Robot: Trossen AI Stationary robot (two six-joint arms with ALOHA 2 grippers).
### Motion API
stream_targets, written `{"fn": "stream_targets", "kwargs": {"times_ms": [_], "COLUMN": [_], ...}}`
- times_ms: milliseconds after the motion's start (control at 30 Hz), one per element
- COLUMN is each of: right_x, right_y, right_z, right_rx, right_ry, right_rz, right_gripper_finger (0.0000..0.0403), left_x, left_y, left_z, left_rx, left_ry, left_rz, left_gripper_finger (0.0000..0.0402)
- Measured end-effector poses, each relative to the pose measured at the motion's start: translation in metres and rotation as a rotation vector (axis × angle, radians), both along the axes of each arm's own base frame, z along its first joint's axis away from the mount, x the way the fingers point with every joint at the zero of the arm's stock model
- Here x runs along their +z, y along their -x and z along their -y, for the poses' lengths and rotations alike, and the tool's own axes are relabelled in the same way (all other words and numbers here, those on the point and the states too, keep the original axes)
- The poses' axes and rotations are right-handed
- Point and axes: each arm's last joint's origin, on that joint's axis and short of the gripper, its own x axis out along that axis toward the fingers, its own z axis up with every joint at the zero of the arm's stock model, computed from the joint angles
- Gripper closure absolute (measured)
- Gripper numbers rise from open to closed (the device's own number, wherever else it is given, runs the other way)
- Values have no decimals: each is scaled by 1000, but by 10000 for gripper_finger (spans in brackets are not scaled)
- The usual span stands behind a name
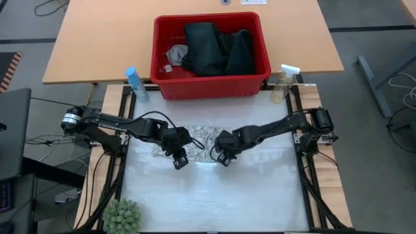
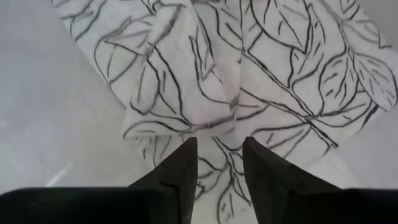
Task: Fold laundry
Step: Fold the white-patterned shirt
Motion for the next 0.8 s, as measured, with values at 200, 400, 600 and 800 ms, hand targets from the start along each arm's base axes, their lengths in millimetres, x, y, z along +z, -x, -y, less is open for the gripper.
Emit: {"fn": "stream_targets", "kwargs": {"times_ms": [200,400,600,800], "right_x": [-8,-5,-6,-20], "right_y": [-5,0,4,1], "right_z": [-3,-13,-27,-13], "right_rx": [-43,-63,-52,-84], "right_ry": [15,2,-11,-22], "right_rz": [12,6,8,64], "right_gripper_finger": [265,270,270,271], "left_x": [0,-2,-1,-1], "left_y": [1,3,3,4], "left_z": [3,9,16,20], "left_rx": [-6,-19,-29,-30], "left_ry": [1,12,37,42], "left_rz": [-5,-29,-26,-25], "left_gripper_finger": [401,401,401,401]}}
